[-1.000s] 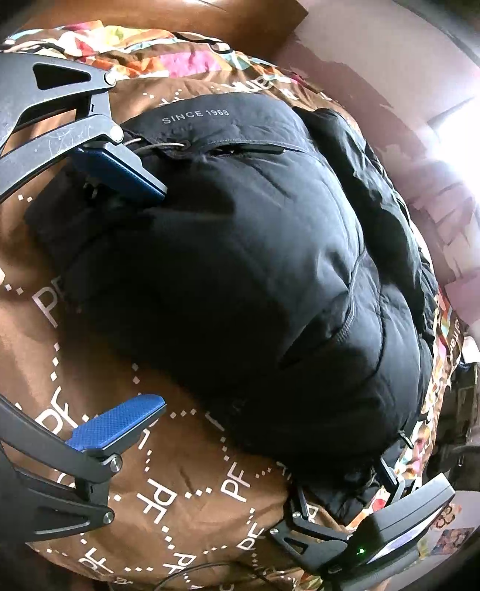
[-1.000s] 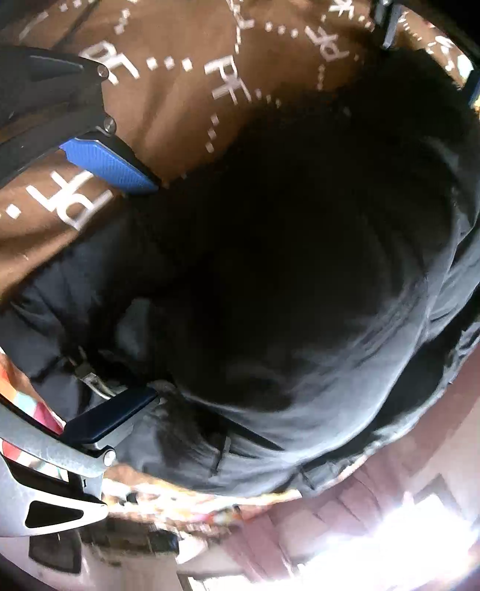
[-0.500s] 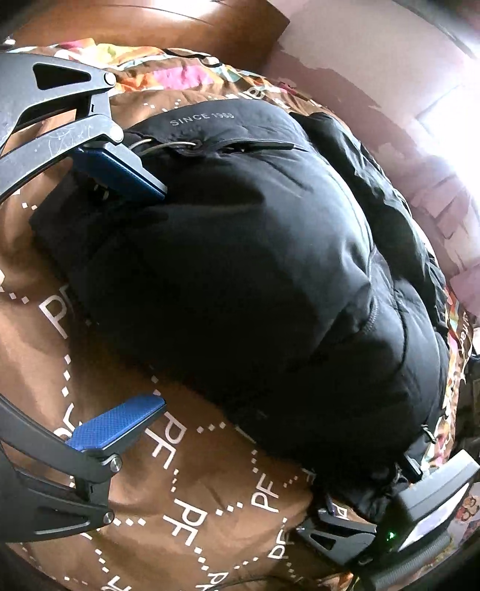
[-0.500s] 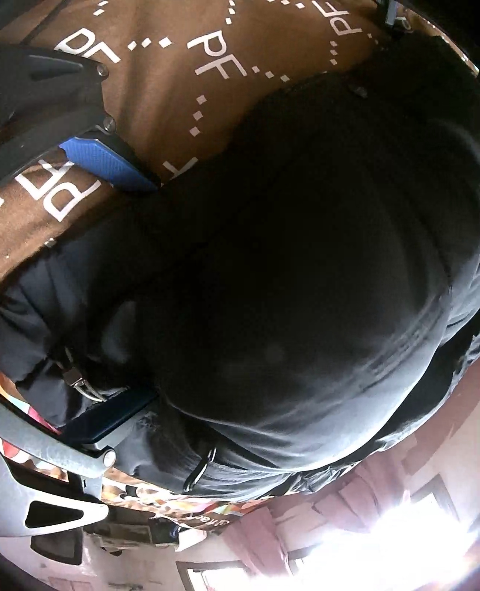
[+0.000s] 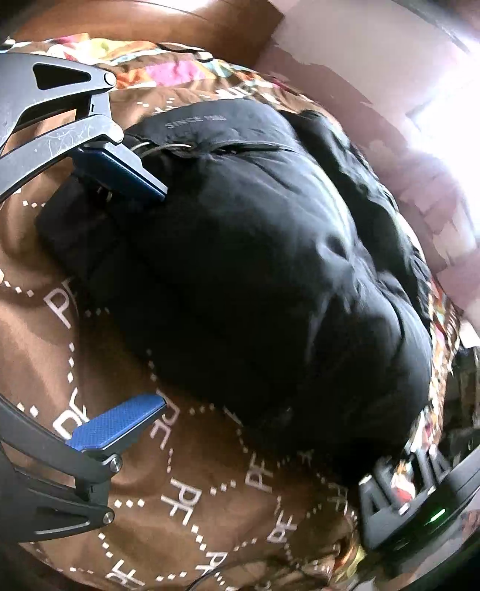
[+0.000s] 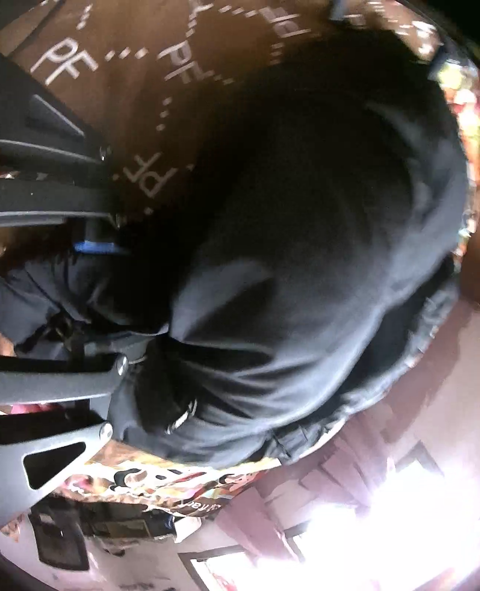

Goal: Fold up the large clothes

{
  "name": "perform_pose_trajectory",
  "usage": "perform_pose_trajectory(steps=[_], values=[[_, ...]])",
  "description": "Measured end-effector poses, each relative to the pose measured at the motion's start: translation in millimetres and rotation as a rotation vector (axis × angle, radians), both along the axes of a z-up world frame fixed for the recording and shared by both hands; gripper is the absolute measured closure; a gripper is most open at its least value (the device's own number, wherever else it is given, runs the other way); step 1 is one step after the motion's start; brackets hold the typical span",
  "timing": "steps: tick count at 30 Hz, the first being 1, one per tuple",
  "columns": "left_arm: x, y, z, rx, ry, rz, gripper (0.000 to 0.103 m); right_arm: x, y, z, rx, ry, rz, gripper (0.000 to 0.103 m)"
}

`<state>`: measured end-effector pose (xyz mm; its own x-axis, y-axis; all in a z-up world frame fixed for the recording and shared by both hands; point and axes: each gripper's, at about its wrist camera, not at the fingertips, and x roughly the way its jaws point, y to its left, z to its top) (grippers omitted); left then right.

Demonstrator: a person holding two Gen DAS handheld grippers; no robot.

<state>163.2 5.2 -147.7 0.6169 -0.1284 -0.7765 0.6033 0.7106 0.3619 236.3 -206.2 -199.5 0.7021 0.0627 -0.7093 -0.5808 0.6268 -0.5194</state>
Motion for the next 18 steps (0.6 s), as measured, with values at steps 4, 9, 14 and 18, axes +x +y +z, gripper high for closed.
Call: perform_pose_trajectory(steps=[4,9,14,18], values=[[-16.8,-13.8,-1.2,0.035,-0.046,-0.104,0.001,8.3,-8.1,36.9,0.141,0.016,0.005,0.084],[-30.6,-30.0,-15.9,0.164,-0.143,-0.182,0.001,24.1,-9.1,86.4,0.306,0.087,-0.005,0.086],[-22.0,-34.5,-34.5,0.323,-0.238,-0.138,0.001,40.7,-9.8,122.2,0.439,0.154,-0.016,0.086],[-7.8,-31.9,-33.7,0.324,-0.228,-0.074,0.001,55.9,-12.8,139.3,0.498,0.178,-0.021,0.087]])
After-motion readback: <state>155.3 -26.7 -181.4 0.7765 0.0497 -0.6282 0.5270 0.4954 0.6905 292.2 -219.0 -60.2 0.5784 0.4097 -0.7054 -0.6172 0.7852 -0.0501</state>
